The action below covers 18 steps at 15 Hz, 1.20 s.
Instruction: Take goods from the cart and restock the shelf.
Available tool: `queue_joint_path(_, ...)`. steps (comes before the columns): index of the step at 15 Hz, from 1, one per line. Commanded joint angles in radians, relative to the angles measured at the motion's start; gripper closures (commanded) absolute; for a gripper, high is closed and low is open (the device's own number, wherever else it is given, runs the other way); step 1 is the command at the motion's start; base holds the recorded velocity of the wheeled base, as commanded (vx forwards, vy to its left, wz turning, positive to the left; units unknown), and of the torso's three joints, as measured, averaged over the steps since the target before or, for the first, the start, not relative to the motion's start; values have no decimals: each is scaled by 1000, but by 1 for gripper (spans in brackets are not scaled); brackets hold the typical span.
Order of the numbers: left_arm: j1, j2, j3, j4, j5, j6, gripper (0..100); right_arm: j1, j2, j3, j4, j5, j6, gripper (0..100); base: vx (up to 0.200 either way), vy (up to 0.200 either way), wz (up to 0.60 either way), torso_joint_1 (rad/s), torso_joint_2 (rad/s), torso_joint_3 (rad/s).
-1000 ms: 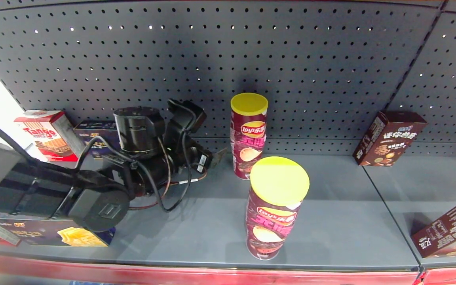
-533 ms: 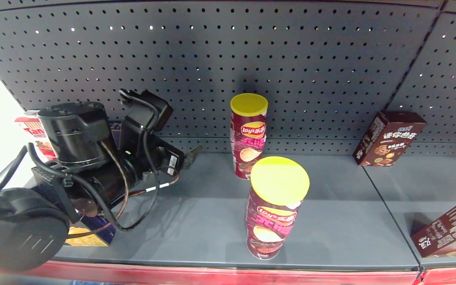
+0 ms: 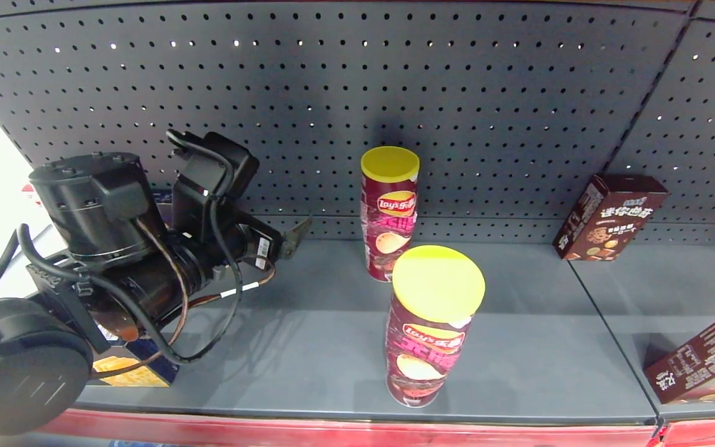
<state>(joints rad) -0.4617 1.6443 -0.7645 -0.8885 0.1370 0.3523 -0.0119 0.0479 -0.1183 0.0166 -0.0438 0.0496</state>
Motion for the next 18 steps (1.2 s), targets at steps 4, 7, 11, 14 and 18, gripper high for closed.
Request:
queue_joint_path(4, 2, 2, 13, -17, 16, -1, 0, 184, 553, -489, 66, 61, -30, 0, 0, 0, 0, 0, 0, 0)
queue_joint_path(7, 0, 3, 28, -20, 24, -3, 0, 331, 811, -600, 32, 91, -169, 0, 0, 0, 0, 0, 0, 0)
queue_joint_path(11, 3, 3, 27, -20, 26, -4, 0, 383, 1110, -695, -115, 157, -269, 0, 0, 0, 0, 0, 0, 0)
queue_joint_path(14, 5, 3, 28, -20, 27, -9, 0, 466, 1254, -782, -113, 160, -300, 0, 0, 0, 0, 0, 0, 0)
queue_joint_path(18, 5, -7, 47, -21, 38, -29, 0, 495, 1300, -756, -99, 182, -363, 0, 0, 0, 0, 0, 0, 0)
